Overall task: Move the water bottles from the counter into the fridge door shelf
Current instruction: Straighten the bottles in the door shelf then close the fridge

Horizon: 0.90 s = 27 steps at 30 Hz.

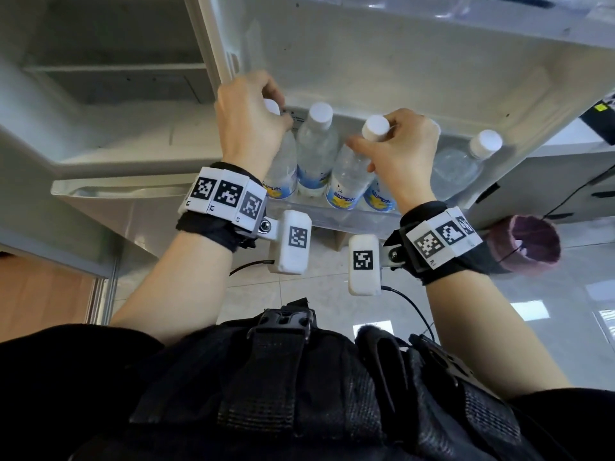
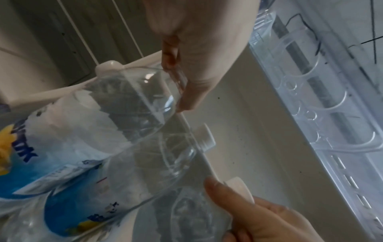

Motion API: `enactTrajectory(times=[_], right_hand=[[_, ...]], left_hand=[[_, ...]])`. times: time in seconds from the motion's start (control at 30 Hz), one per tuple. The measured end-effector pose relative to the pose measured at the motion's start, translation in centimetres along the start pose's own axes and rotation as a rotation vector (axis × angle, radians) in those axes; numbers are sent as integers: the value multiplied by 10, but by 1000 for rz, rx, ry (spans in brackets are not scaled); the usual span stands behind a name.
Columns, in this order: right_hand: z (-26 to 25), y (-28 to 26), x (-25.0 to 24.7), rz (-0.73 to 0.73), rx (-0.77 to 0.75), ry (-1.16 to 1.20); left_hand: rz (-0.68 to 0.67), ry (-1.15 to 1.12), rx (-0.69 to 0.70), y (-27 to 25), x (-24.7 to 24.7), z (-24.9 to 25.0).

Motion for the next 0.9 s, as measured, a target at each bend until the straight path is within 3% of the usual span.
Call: enactTrajectory(times=[0.27,0.37,0.57,0.9], right_hand=[[-3,-6,1,-17,10,23],[-1,-7,1,-36,24,21],[3,-7,1,-49,-13,11],[2,-7,-9,-41,-77,-107]], left_hand=[[-66,45,-9,-1,11,-5],[-81,49,37,-2,13,-3],[-140,285,210,-11,20,17],[-267,342,248,-5,43,41]])
Point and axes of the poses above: each hand's wrist, its own y-axis towards the middle knuckle, its own x-axis out of the palm, z = x × y, the point moved 4 cm from there along y, towards the middle knuckle, and after that the axes turned 9 degrees about -z, right-handed, at the moved point
